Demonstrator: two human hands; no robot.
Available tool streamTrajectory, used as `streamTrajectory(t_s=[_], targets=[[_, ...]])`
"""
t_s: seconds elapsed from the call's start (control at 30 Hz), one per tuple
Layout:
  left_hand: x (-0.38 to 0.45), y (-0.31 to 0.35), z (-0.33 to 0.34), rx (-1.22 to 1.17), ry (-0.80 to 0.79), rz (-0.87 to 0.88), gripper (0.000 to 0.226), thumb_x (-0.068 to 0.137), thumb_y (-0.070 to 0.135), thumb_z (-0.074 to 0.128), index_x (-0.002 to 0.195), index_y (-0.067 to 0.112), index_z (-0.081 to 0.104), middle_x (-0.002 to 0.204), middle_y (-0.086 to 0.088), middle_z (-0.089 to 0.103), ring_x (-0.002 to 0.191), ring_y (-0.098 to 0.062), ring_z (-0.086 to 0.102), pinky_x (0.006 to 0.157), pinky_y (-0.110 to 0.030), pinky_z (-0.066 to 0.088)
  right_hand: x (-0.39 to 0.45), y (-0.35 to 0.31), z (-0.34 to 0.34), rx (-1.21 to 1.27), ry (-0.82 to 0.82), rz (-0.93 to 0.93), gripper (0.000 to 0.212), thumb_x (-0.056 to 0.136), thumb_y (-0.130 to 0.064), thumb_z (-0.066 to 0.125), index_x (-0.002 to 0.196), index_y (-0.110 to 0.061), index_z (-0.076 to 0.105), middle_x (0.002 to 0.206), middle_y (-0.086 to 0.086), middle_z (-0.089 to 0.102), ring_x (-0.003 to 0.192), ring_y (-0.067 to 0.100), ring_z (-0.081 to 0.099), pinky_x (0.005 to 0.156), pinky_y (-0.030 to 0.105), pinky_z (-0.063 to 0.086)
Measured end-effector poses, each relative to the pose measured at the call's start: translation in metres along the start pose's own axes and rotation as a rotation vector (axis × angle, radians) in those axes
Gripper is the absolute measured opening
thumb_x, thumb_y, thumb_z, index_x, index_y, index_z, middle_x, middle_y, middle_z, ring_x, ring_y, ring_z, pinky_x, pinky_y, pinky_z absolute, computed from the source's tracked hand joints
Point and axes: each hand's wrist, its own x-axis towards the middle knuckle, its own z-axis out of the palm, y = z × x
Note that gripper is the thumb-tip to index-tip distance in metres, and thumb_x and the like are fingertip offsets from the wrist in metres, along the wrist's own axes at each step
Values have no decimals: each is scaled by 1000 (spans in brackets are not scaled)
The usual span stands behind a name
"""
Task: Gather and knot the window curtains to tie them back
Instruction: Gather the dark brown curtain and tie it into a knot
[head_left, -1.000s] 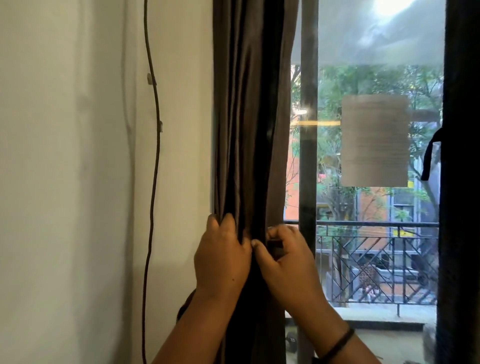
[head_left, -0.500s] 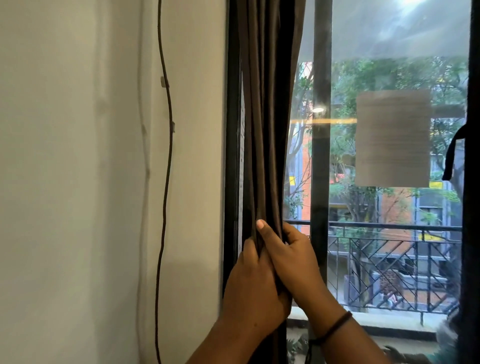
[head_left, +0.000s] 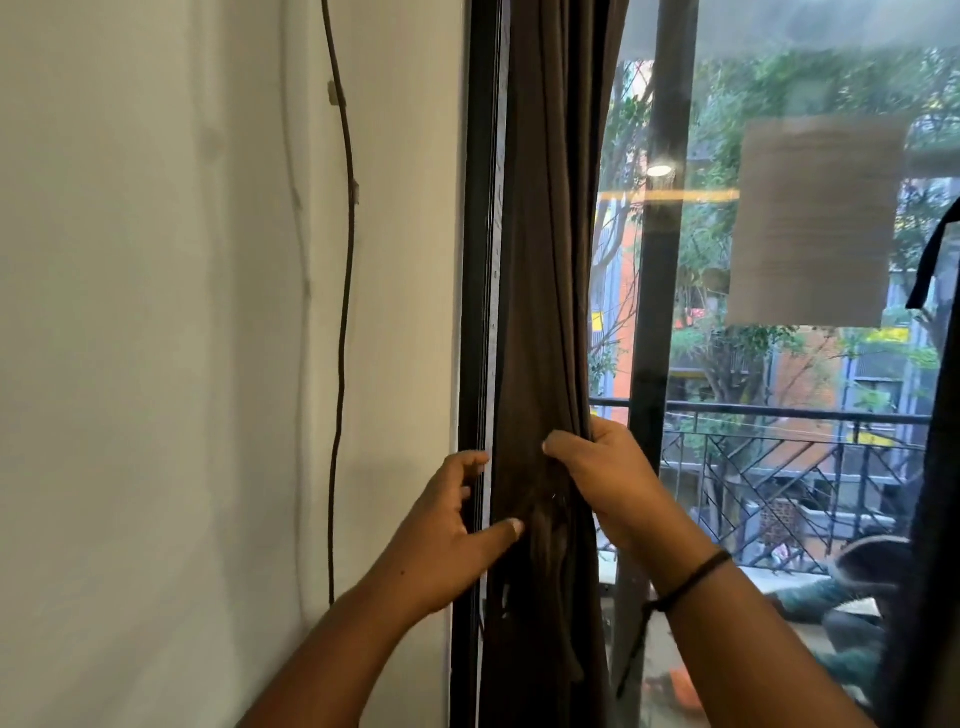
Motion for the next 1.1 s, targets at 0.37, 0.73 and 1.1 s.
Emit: streamTrajectory(t_s=[0.37,0.73,1.1], targets=[[-10,-9,-1,-64,-18,-50,20,81,27,71,96,28,58,90,11,64,77,-13,66,72,-27,57,-11,14,0,431,-146,151,13,88,-10,58,90,0,67,84,15,73,73,24,69,71,34,58],[0,-15,-30,-302,-100,-121,9,82,20,68,89,16,67,75,7,69,74,-7,66,70,-18,54,-21,12,2,497,-155,176,17,91,-17,55,98,-5,64,85,6,75,79,17,72,71,27,59],[26,-20,2,-935,77,-170,14,78,20,66,89,12,65,94,-15,68,87,-31,64,77,-39,55,-36,10,31,715,-278,112,16,86,-14,54,90,-6,68,89,12,74,78,20,72,74,29,59]])
